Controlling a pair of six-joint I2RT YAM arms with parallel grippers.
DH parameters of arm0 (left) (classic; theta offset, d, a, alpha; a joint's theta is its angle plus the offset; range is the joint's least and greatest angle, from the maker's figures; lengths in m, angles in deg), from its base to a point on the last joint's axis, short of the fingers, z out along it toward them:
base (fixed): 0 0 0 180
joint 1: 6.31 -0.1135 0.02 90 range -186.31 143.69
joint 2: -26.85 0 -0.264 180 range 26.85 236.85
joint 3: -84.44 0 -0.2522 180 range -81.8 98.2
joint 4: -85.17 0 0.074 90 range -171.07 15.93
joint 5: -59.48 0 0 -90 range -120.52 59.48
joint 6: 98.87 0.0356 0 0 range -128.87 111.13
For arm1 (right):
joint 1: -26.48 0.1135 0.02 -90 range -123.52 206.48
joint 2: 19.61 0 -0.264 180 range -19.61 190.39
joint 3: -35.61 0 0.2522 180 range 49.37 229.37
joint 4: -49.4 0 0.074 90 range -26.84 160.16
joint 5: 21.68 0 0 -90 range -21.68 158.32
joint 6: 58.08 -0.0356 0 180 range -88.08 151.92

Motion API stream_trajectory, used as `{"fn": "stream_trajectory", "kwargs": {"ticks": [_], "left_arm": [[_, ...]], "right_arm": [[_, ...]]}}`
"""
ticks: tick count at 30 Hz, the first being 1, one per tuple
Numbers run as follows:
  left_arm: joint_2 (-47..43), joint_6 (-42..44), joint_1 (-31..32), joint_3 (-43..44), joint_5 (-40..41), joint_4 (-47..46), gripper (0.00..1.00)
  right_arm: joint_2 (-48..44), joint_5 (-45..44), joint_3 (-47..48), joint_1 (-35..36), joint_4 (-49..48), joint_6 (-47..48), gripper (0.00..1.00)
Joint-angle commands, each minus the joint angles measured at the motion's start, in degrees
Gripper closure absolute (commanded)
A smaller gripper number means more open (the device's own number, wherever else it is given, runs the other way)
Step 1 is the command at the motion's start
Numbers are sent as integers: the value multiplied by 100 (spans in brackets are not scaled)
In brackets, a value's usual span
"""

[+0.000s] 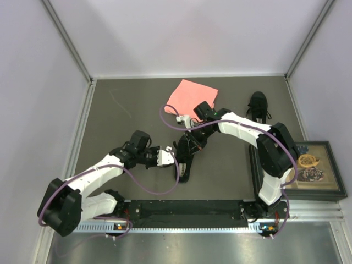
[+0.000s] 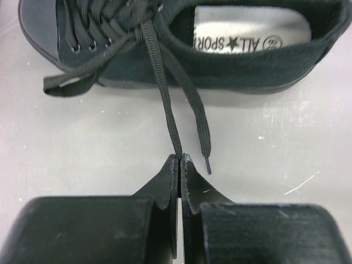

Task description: Tie the shoes

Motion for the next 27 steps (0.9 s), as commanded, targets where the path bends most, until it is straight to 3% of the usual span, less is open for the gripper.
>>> {"fn": "stream_trajectory", "kwargs": {"ticks": [1,23,24,26,27], "left_arm": [[-53,174,-75,-92,1,92,100],[272,781,-303,-206,-131,409,100],[272,746,-303,-180,-201,417,99],[290,615,-303,-57,-385,400,88],[290,562,-303,-13,-438,408,82]], "right_arm": [[-278,161,71,63,22,-7,100],[-339,152,229,10,101,-139,100],[-322,187,247,19,118,-148,100],[-313,231,334,10,153,-191,100],[-313,283,361,-16,154,-227,95]]}}
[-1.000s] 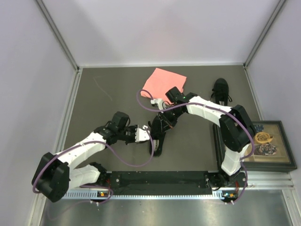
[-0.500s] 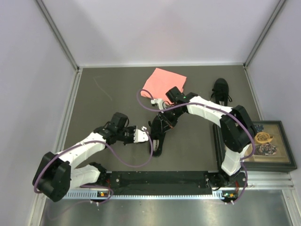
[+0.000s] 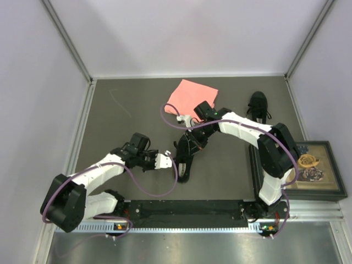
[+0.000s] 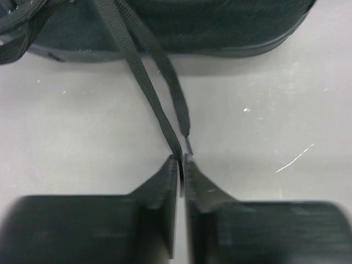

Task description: Tie the shoes

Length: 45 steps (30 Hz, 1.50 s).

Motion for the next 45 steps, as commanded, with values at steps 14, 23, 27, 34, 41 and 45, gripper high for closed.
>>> {"fn": "stream_trajectory", "kwargs": {"ticks": [14,23,27,34,41,45], "left_arm": [[-251,-2280,-227,536,-830,-621,51],[-41,-5910,-825,597,-1129,-2062,46],[284,-6949,-1088,562,-1164,-2423,46],[583,-8065,-1238,307,-1164,-3293,46],[829,-8514,-1256,255,-1094,-3715,46],[996,-8778,-1265,263,-1199,-3830,45]], "right_arm": [[-184,1456,551,-772,301,-346,47],[150,1914,-56,-763,-401,-1303,44],[220,2029,-206,-728,-595,-1366,45],[458,2046,-206,-658,-613,-1287,47],[651,2099,-109,-614,-463,-1208,48],[616,2178,-74,-614,-455,-1208,57]]}}
